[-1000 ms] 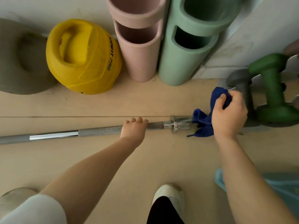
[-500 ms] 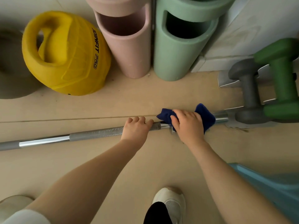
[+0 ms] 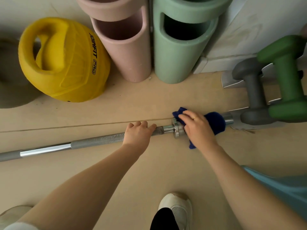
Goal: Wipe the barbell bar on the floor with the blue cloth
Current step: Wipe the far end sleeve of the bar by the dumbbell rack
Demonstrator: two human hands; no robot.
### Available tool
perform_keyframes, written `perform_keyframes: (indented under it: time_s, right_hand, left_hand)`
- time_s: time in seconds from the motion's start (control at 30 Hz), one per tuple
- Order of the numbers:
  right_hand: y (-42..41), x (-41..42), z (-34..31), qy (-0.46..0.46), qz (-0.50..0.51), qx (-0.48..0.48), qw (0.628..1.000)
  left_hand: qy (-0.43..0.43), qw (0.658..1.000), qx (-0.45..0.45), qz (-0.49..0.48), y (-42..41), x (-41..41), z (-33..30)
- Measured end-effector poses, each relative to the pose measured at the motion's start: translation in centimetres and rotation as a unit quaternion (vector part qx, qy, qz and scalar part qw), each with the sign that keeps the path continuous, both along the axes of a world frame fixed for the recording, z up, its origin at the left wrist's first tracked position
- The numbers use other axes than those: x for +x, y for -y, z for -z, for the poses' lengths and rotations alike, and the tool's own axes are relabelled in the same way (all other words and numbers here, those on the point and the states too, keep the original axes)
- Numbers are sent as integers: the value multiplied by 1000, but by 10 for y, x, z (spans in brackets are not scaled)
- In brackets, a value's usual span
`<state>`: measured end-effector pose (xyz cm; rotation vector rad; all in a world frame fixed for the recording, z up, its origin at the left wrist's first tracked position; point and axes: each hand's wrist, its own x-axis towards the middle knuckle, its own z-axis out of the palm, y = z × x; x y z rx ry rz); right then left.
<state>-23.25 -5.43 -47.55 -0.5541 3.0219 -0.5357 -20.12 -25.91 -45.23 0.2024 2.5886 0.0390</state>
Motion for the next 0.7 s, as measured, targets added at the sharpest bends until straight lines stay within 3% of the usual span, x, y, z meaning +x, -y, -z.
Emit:
perform_keyframes:
  time_s: [0.13,0.17,0.27,0.37,0.47,0.6,0.7]
  right_hand:
    - [-23,-22,-8,51,247,42,967]
    - [-19,-23,-8,60,263,43,962]
    - [8,-7,-4,24,155,10,988]
    - [18,19,0,-10,12,40,999]
    - [-10,9,2,-22,-46,22,998]
    - [-44,-2,-5,-18,24,37,999]
    - [-61,-7,-6,8,136,4,991]
  left_hand:
    - [6,1000,-23,13,-1,-8,-3]
    - [12,999,-29,16,-4,-9,-4]
    - [30,999,-30,-18,-10,-10,-6]
    - [32,998,-4,-57,-17,-7,-6]
    - [24,998,15,-51,-28,-7,-8]
    - [28,999,18,-27,-48,-14,-12]
    - [17,999,34,-17,-57,-22,-11]
